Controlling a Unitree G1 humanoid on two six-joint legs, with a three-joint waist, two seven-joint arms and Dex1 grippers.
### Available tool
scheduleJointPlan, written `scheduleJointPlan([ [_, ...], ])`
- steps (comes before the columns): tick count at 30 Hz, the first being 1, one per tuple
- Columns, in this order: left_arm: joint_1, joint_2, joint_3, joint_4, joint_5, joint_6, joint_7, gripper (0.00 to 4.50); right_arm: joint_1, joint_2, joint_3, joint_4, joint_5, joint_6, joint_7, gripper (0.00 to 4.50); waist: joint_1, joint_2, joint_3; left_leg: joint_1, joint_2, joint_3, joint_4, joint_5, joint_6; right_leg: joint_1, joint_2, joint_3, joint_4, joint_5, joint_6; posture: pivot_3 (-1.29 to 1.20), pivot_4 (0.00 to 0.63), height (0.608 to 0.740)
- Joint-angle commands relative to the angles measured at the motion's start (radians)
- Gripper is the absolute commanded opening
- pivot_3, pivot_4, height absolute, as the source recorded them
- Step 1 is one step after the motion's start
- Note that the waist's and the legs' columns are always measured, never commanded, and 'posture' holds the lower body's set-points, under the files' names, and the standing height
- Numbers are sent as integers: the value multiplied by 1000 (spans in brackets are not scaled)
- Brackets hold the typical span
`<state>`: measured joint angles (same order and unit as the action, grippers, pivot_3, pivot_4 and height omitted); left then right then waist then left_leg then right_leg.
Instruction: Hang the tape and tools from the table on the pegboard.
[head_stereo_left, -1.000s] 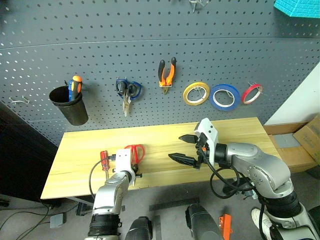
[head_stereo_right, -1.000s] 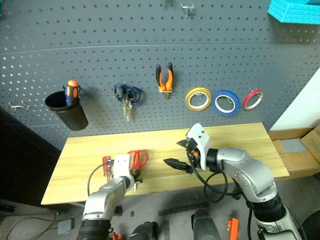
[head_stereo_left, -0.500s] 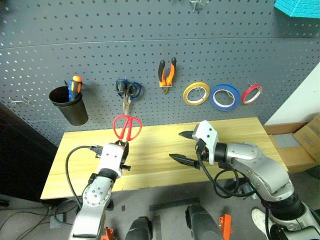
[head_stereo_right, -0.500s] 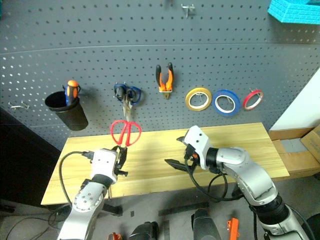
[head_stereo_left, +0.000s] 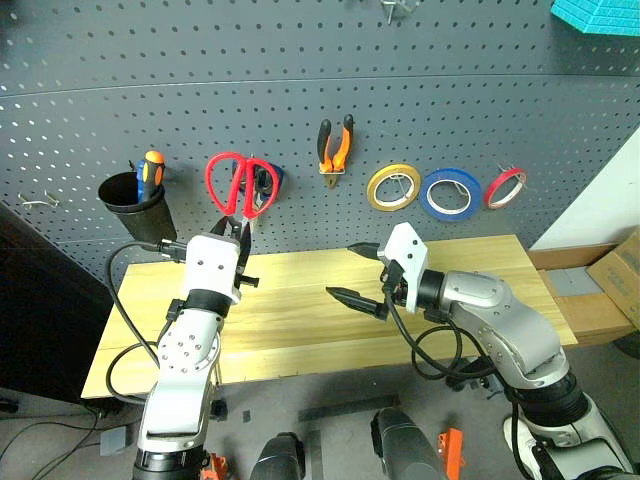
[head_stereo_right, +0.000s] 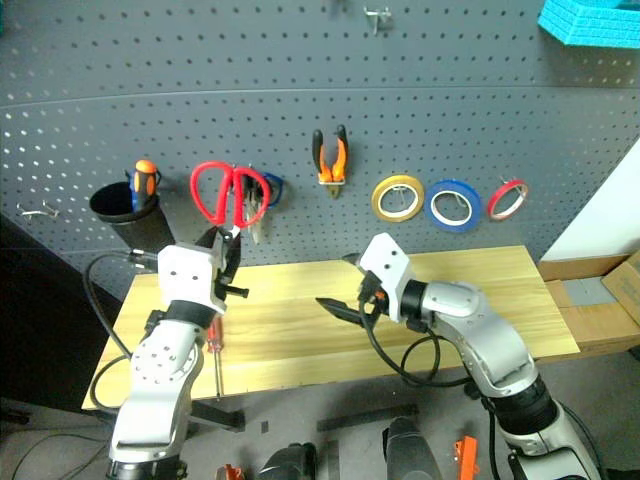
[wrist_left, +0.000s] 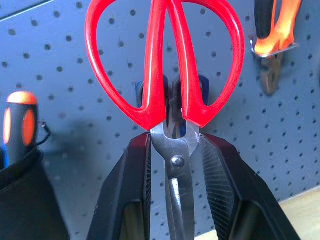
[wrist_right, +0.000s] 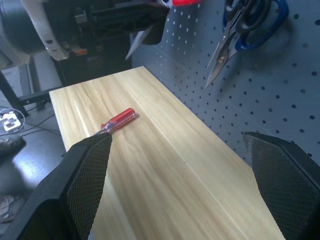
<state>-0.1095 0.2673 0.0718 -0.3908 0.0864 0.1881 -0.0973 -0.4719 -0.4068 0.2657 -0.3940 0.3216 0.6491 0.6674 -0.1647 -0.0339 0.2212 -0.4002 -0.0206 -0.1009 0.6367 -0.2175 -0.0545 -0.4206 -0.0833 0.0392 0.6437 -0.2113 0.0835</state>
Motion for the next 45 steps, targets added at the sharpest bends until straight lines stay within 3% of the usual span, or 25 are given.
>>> scheduleJointPlan([
  [1, -41, 11, -2, 28, 10, -17, -7, 1120, -25, 18, -15, -20, -3, -23, -12, 4500, 0, 0, 0, 0, 0, 0, 0, 0, 0, 0, 0, 0, 0, 0, 0, -220, 162, 740],
  [12, -131, -4, 2, 177, -26, 16, -20, 1120, -41, 48, -18, -26, -5, -13, -35, 4500, -1, 0, 0, 0, 0, -1, 0, 0, 0, 0, 1, 0, 0, 0, 0, -230, 169, 740],
  [13, -134, -12, 4, 187, -42, 21, -27, 1854, -42, 50, -15, -27, -6, -13, -35, 4500, -1, 0, 0, 0, 0, 0, 0, 0, 0, 0, 1, 0, 0, 0, 0, -230, 169, 740],
  [21, -105, -30, 25, 190, -84, 39, -42, 4321, -32, 52, -5, -40, -11, -8, -40, 4500, -2, 0, 0, 0, 0, 0, 0, 0, 0, 0, 1, 0, 0, 0, 0, -239, 172, 740],
  [22, -81, -35, 32, 167, -97, 57, -44, 4474, -29, 51, -4, -43, -12, -4, -41, 4500, -4, 0, 0, 0, 0, 0, 0, 0, 0, 0, 1, 0, 0, 0, 0, -239, 172, 740],
  [29, 98, -30, 139, 118, -168, 354, -23, 4474, -13, 68, 14, -68, 22, 129, -61, 4500, -10, 0, 0, 1, 2, -1, -2, 0, 0, -1, 2, 0, 0, 0, -1, -214, 178, 740],
  [38, -15, 44, 304, 280, -248, 593, -11, 4474, -53, 132, 74, -69, 56, 332, -103, 4500, -1, -1, 4, 1, 1, -4, -2, 0, 0, -1, 2, -2, 1, 0, -1, -192, 243, 740],
  [45, -155, 52, 339, 450, -298, 710, -1, 4474, -126, 146, 200, -20, -2, 323, -98, 4500, 2, -4, 34, 1, 2, -4, -4, 0, 0, -1, 2, -2, 0, -1, -2, -188, 298, 740],
])
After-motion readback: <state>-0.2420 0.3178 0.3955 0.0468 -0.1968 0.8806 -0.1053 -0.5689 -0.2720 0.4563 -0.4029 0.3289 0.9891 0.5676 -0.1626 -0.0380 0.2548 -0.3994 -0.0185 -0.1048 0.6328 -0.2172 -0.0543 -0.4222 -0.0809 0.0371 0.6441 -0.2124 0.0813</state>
